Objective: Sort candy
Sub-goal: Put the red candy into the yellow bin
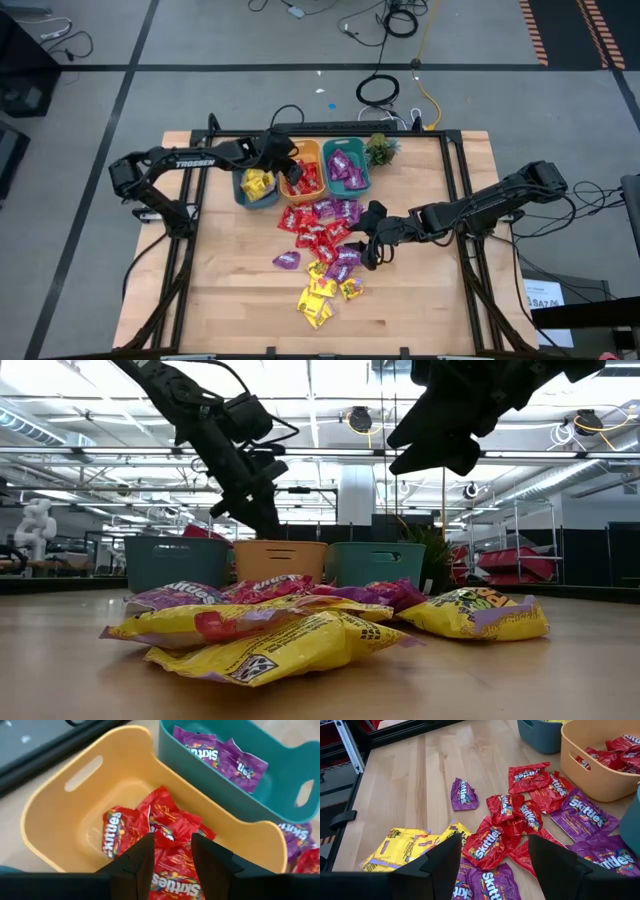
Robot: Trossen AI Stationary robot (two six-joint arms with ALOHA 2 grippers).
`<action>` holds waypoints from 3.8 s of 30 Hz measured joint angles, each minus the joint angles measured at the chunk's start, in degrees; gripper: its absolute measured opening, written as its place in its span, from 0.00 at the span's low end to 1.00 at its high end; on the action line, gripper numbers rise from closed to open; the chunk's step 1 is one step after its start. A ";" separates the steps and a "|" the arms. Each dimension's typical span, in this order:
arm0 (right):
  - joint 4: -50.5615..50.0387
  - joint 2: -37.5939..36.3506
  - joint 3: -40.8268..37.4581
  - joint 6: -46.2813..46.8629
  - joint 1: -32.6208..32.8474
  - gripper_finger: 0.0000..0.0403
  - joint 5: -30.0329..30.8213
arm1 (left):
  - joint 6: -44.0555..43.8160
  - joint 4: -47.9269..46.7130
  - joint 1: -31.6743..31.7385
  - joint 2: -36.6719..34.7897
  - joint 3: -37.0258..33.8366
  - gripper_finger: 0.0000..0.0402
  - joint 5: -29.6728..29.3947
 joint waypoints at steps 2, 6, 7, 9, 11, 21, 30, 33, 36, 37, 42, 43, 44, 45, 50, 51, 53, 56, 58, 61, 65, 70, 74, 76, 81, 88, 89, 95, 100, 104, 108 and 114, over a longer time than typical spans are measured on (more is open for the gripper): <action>-0.01 0.02 0.00 0.00 0.00 0.55 0.00 | 0.51 0.15 -0.99 0.00 0.00 0.34 -0.78; 0.00 0.01 0.00 -0.02 0.00 0.55 0.00 | 0.62 0.13 -3.67 0.00 0.00 0.34 -0.95; 0.01 0.00 0.00 -0.02 0.00 0.55 0.00 | 0.95 0.13 -4.52 0.00 0.00 0.34 -0.99; 0.01 0.00 0.00 -0.02 0.00 0.55 0.00 | 2.78 0.16 -6.53 0.00 0.00 0.34 -1.02; -0.01 0.00 0.00 -0.04 0.00 0.55 0.00 | 3.54 0.38 -8.37 0.00 0.00 0.34 -0.99; -0.01 0.01 0.00 -0.44 -0.02 0.55 0.00 | 3.46 1.84 -17.40 -0.02 0.00 0.34 -1.06; 0.01 0.01 0.00 -0.46 -0.02 0.55 0.00 | 3.55 1.82 -25.93 -0.02 0.00 0.34 -0.08; 0.01 0.00 0.00 -0.46 -0.02 0.55 0.00 | 3.53 1.11 -27.53 -0.01 0.00 0.34 -0.97; 0.03 0.01 -0.02 -0.42 -0.02 0.55 0.00 | 4.91 -1.98 -28.98 0.77 0.04 0.34 -2.93; 0.03 0.00 -0.02 -0.41 -0.02 0.55 0.00 | 5.91 -2.60 -29.44 1.42 0.04 0.34 -3.38; 0.44 0.01 -0.02 -0.35 -0.04 0.55 0.00 | 6.24 0.69 -30.96 6.82 0.04 0.34 -4.83; 0.53 0.02 -0.02 -0.35 -0.04 0.55 0.00 | 6.23 1.43 -31.11 8.20 0.07 0.34 -5.75; 0.58 0.02 -0.02 -0.31 -0.04 0.55 0.00 | 6.20 1.97 -31.22 9.55 0.05 0.34 -6.56; 0.60 0.00 -0.02 -0.31 -0.04 0.55 0.00 | 6.20 2.77 -31.22 10.95 0.04 0.34 -6.66; 0.60 0.02 -0.02 -0.31 -0.04 0.55 0.00 | 6.01 5.00 -31.27 16.88 0.21 0.34 -3.46; 0.55 0.02 -0.02 -0.31 -0.04 0.55 -0.02 | 5.30 5.03 -31.27 17.72 0.38 0.34 -3.44; 0.57 0.02 -0.02 -0.31 -0.04 0.55 -0.02 | 3.77 4.92 -31.27 19.23 0.45 0.34 -3.27; 0.55 0.02 -0.02 -0.37 -0.04 0.55 -0.02 | 3.18 5.09 -31.47 20.22 0.50 0.34 -3.29; 0.58 0.02 -0.02 -0.39 -0.04 0.55 0.00 | 3.20 4.92 -31.90 20.09 0.48 0.32 -3.81; 0.55 0.02 -0.02 -0.39 -0.04 0.55 0.00 | 3.25 4.38 -32.68 18.78 0.28 0.24 -5.43; 0.55 0.02 -0.02 -0.42 -0.04 0.55 0.00 | 3.17 2.46 -33.41 15.86 -0.13 0.06 -6.10; 0.64 0.02 -0.02 -0.42 -0.04 0.55 0.00 | 3.03 1.44 -34.04 11.87 -0.19 0.02 -5.80; 0.66 0.02 -0.02 -0.44 -0.04 0.55 0.00 | 3.01 1.06 -34.28 8.23 -0.15 0.01 -5.79; 0.68 0.02 -0.02 -0.44 -0.04 0.55 0.00 | 3.01 1.43 -34.33 5.98 -0.14 0.01 -5.78; 0.69 0.02 -0.02 -0.44 -0.04 0.55 0.00 | 2.79 1.56 -34.53 3.39 -0.07 0.01 -5.78; 1.32 0.89 -0.02 -0.11 0.00 0.55 2.27 | 2.81 2.72 -35.79 3.21 -0.07 0.00 -5.80; 1.65 1.60 -0.02 0.18 0.00 0.55 3.44 | 2.85 3.42 -35.99 3.21 -0.07 0.00 -5.79; 9.16 7.60 -0.02 -2.40 -0.56 0.55 5.70 | 3.05 5.68 -36.85 3.21 -0.07 0.00 -5.82; 11.55 8.57 -0.02 -3.28 -1.72 0.55 5.66 | 3.05 5.69 -36.82 3.21 -0.04 0.01 -5.82; 11.30 8.57 -0.02 -2.78 -1.97 0.55 5.37 | 3.05 5.91 -36.82 3.21 -0.04 0.03 -5.83; 10.85 8.57 -0.02 -2.69 -1.95 0.55 5.31 | 3.05 5.91 -36.82 3.21 -0.02 0.04 -5.85; 10.85 8.57 -0.02 -2.68 -1.95 0.55 5.31 | 1.80 5.93 -36.85 3.20 -0.02 0.05 -5.85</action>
